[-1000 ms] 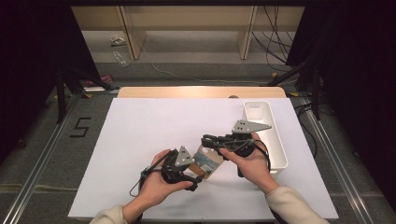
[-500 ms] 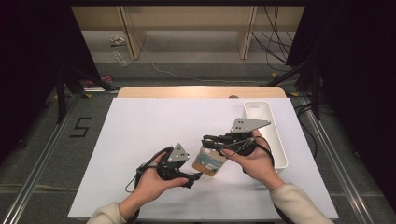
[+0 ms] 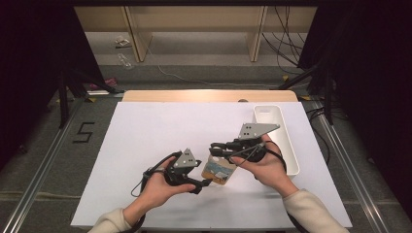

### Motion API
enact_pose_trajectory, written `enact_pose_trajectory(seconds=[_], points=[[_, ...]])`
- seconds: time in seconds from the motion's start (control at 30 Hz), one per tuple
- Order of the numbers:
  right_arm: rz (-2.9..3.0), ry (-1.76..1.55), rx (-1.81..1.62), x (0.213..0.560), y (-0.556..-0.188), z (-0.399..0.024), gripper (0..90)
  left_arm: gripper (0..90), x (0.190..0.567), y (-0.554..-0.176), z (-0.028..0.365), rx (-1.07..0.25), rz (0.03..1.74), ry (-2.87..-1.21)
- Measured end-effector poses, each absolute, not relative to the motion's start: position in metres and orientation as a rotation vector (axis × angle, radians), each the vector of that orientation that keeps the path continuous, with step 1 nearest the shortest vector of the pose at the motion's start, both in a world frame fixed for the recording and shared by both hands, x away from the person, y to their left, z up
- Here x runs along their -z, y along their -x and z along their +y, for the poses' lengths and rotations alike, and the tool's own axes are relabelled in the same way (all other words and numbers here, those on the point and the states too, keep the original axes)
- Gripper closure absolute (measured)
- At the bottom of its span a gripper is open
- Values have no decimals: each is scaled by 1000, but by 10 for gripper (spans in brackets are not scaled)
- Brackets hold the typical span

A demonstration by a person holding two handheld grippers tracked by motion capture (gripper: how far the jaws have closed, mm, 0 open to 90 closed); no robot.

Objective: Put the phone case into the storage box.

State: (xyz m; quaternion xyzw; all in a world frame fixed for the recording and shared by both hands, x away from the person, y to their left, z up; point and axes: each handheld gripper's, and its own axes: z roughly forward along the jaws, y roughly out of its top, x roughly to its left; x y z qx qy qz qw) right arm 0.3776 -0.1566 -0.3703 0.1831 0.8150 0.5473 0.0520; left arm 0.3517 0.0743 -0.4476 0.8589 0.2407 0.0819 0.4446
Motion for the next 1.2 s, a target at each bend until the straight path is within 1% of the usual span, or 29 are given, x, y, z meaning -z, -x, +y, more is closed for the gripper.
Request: enact_pose_trajectory(seconds=[0.23,0.3,0.6,0.9,1.2], points=[[2487,-547,-1661,370,-377,-155,796,300,451,-353,69,-174,573,-2139],[2487,-548,-1660,370,-377,-155,796,331,451,-354,69,-167,569,-2140],[2494,-538,-1665,370,-375,-153,796,395,452,-354,68,-136,551,-2144],[2505,-537,-1663,371,-375,-153,796,443,454,-355,69,-125,552,-2142],[2515,-531,-1666,371,-375,-152,796,467,454,-356,69,-117,545,-2145]])
